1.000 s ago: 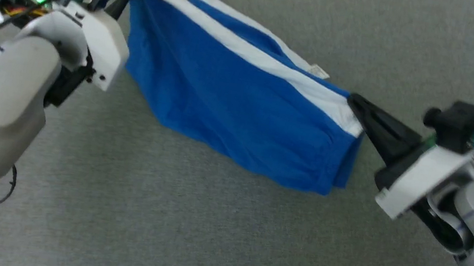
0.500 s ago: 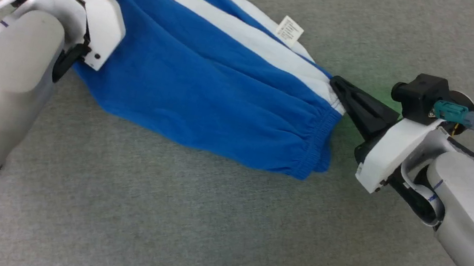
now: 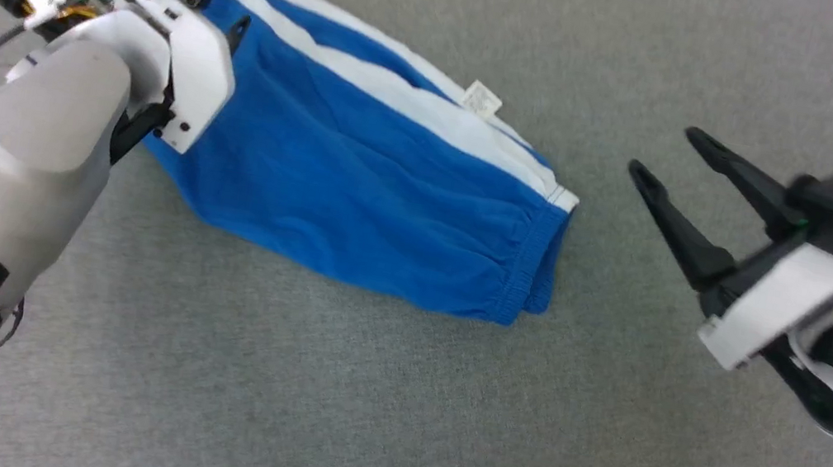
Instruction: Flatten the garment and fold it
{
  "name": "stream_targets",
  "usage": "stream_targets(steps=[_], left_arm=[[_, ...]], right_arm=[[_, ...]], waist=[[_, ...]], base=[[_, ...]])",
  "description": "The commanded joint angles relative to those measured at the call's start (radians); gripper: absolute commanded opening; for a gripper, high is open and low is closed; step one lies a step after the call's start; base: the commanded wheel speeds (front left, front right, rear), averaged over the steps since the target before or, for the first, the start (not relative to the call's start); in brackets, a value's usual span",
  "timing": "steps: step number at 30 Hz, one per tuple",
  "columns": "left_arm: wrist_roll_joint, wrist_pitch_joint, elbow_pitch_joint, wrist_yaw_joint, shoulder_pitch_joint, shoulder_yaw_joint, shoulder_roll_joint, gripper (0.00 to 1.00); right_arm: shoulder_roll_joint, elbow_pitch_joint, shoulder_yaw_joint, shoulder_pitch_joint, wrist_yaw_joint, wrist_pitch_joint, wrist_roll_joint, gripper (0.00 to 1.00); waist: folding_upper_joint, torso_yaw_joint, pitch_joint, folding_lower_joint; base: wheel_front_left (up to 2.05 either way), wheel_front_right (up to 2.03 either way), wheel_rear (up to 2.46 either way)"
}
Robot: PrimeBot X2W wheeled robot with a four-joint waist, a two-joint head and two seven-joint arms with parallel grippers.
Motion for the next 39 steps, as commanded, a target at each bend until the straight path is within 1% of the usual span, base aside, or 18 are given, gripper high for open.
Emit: stream_targets(steps=[1, 3, 5, 10, 12, 14, 16, 20, 25, 26, 30, 33, 36, 39], left_arm=[[-0.027, 0.028, -0.017, -0.006, -0.021, -0.015, 0.009, 1.0], [-0.079, 0.112, -0.05, -0.006, -0.033, -0.046, 0.023, 1.0], [-0.148, 0.228, -0.096, -0.006, -0.047, -0.082, 0.046, 1.0], [-0.32, 0.533, -0.219, -0.006, -0.08, -0.159, 0.128, 1.0], [-0.364, 0.621, -0.251, -0.006, -0.092, -0.18, 0.163, 1.0], [-0.383, 0.668, -0.263, -0.006, -0.097, -0.194, 0.191, 1.0], [-0.413, 0.706, -0.262, -0.006, -0.085, -0.196, 0.206, 1.0], [-0.453, 0.715, -0.238, -0.006, -0.048, -0.189, 0.21, 1.0], [-0.46, 0.745, -0.211, -0.006, -0.008, -0.211, 0.212, 1.0], [-0.466, 0.756, -0.209, -0.006, -0.003, -0.213, 0.214, 0.0], [-0.464, 0.739, -0.231, -0.006, 0.001, -0.225, 0.219, 0.0], [-0.467, 0.712, -0.252, -0.006, 0.003, -0.231, 0.215, 0.0], [-0.468, 0.684, -0.27, -0.006, 0.002, -0.235, 0.203, 0.0], [-0.46, 0.662, -0.292, -0.006, 0.001, -0.243, 0.194, 0.0]], right_arm=[[-0.01, -0.032, -0.026, 0.029, -0.002, 0.013, -0.014, 1.0], [-0.023, -0.077, -0.076, 0.068, -0.002, 0.032, -0.037, 1.0], [-0.025, -0.125, -0.12, 0.107, -0.002, 0.06, -0.06, 1.0], [0.004, -0.226, -0.212, 0.192, -0.002, 0.13, -0.108, 1.0], [0.022, -0.258, -0.236, 0.213, -0.002, 0.153, -0.125, 1.0], [0.043, -0.282, -0.254, 0.224, -0.002, 0.17, -0.142, 1.0], [0.064, -0.301, -0.263, 0.229, -0.002, 0.183, -0.155, 1.0], [0.104, -0.308, -0.269, 0.233, -0.002, 0.205, -0.155, 1.0], [0.112, -0.287, -0.243, 0.201, -0.002, 0.248, -0.15, 1.0], [0.109, -0.282, -0.237, 0.185, -0.002, 0.269, -0.144, 1.0], [0.086, -0.284, -0.19, 0.102, -0.002, 0.423, -0.077, 1.0], [0.081, -0.269, -0.175, 0.051, -0.002, 0.58, 0.021, 1.0], [0.096, -0.235, -0.185, 0.025, -0.002, 0.734, 0.105, 1.0], [0.138, -0.187, -0.21, 0.014, -0.002, 0.846, 0.148, 1.0]], waist=[[0.0, 0.034, -0.076, 0.0001], [0.0, 0.034, -0.091, 0.0001], [0.0, 0.03, -0.094, 0.0001], [0.0, 0.007, -0.07, 0.0001], [0.0, -0.008, -0.049, 0.0001], [0.0, -0.026, -0.027, 0.0001], [0.0, -0.045, -0.005, 0.0001], [0.0, -0.075, 0.026, 0.0001], [0.0, -0.099, 0.04, 0.0001], [0.0, -0.101, 0.038, 0.0001], [0.0, -0.094, 0.015, 0.0001], [0.0, -0.079, -0.007, 0.0001], [0.0, -0.057, -0.023, 0.0001], [0.0, -0.039, -0.029, 0.0001]], base=[[0.0, 0.0, 0.0], [0.0, 0.0, 0.0], [0.0, 0.0, 0.0], [0.0, 0.0, 0.0], [0.0, 0.0, 0.0], [0.0, 0.0, 0.0], [0.0, 0.0, 0.0], [0.0, 0.0, 0.0], [0.0, 0.0, 0.0], [0.0, 0.0, 0.0], [0.0, 0.0, 0.0], [0.0, 0.0, 0.0], [0.0, 0.0, 0.0], [0.0, 0.0, 0.0]])
